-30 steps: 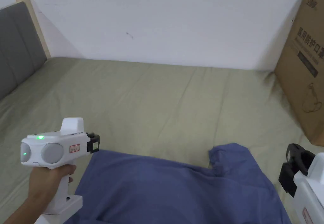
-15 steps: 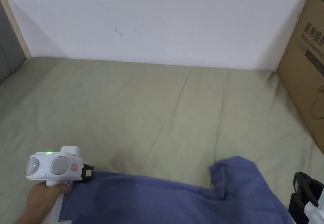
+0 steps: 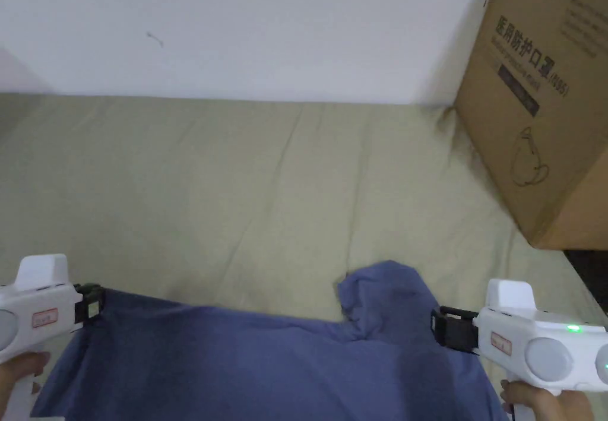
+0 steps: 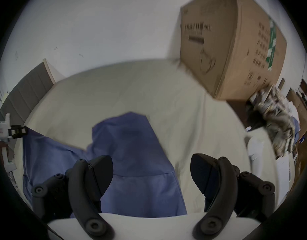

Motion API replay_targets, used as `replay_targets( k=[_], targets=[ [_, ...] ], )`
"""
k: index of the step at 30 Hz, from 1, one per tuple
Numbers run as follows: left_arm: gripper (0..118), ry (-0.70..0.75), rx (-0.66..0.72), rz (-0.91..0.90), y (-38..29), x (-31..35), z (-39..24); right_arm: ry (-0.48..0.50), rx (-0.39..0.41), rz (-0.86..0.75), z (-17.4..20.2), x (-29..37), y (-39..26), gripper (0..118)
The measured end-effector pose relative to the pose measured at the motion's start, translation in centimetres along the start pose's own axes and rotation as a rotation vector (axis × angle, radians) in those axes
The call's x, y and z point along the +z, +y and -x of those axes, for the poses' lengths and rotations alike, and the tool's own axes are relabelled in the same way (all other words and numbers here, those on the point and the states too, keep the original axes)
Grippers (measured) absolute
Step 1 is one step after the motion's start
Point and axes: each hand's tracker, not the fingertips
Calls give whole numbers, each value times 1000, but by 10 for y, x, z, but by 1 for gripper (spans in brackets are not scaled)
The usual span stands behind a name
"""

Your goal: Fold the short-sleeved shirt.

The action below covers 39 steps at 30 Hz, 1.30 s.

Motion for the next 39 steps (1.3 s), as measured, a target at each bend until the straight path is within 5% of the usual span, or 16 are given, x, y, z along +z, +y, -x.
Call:
replay_targets(
  k=[4, 8, 12, 13, 14, 27, 39],
  targets=[
    [1, -11, -6, -15, -3, 17, 5, -32, 26, 131, -7, -52, 4, 82],
    [1, -5, 8, -19, -2, 22, 1, -9, -36, 229, -5, -79, 1, 57],
    [1, 0, 10, -8, -8, 25, 7, -41, 41, 167, 10, -64, 0, 38],
    [1, 1, 11, -6, -9, 26, 7, -67, 72, 152, 12, -58, 0, 12],
    [1, 2, 12, -4, -10, 28, 8, -40, 64, 141, 15, -50, 0, 2],
    [1, 25, 65, -47, -42, 111, 20, 127, 38, -192, 11, 136, -27, 2],
    [1, 55, 122, 80, -155, 157, 53, 167, -33, -159, 3, 216, -160, 2]
  ],
)
